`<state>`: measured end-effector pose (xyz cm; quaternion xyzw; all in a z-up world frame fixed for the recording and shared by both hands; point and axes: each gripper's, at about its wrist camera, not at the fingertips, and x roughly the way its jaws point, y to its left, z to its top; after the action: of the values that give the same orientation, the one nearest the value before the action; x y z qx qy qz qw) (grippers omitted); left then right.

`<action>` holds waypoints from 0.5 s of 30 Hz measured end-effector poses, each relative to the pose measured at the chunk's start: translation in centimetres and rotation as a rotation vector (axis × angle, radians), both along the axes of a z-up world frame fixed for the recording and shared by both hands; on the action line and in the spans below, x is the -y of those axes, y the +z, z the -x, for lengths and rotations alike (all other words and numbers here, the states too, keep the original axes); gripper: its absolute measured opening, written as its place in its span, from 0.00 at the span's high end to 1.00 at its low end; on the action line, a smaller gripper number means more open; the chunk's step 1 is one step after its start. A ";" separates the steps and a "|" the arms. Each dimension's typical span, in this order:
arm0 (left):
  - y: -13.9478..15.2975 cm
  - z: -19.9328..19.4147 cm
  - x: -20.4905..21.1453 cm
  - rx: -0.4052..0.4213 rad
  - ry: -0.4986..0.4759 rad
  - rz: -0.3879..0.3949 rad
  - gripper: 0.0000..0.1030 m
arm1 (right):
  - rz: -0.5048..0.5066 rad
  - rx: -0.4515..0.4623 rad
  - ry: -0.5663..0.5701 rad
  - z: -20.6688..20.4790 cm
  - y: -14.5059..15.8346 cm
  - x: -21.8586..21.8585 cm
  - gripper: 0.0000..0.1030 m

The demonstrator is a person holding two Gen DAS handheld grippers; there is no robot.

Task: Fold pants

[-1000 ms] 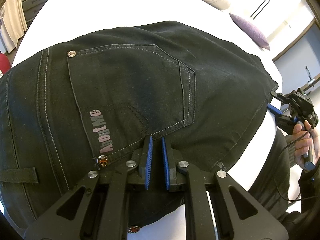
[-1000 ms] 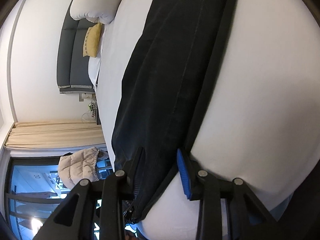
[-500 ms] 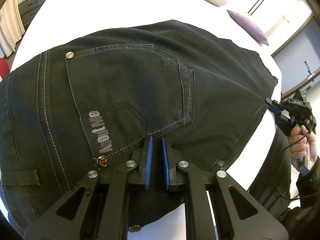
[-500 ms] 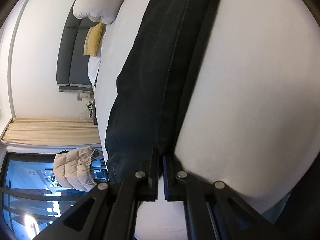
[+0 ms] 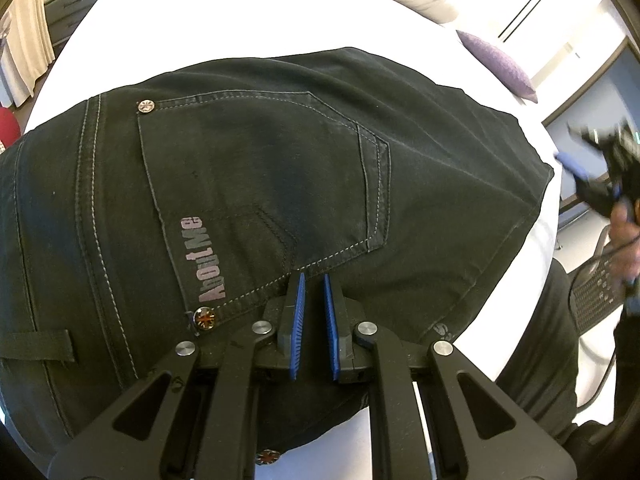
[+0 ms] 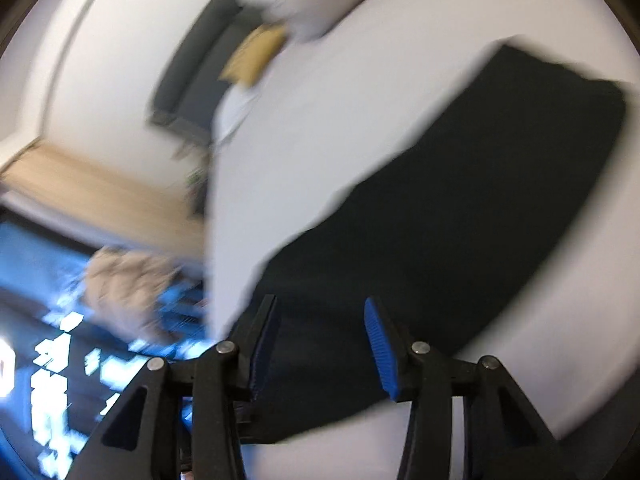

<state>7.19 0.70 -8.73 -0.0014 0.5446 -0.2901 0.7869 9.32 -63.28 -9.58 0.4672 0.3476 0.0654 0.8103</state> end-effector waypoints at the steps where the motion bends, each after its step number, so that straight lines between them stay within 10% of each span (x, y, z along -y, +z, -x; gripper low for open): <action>1: 0.0 0.2 -0.1 0.002 0.003 -0.001 0.90 | -0.023 -0.002 0.072 -2.4 0.0 -1.6 0.53; 6: 0.2 0.8 -0.1 0.014 0.000 -0.016 0.90 | -0.107 -0.076 0.322 -12.4 -2.4 -9.3 0.53; 15: 0.0 1.4 -1.0 0.031 0.005 0.019 0.90 | -0.295 -0.229 0.396 -22.4 -8.2 -12.3 0.50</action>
<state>5.75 1.69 -8.68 -0.0056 0.5297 -0.2933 0.7958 31.70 -50.97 -17.76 0.5076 0.5084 0.2193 0.6601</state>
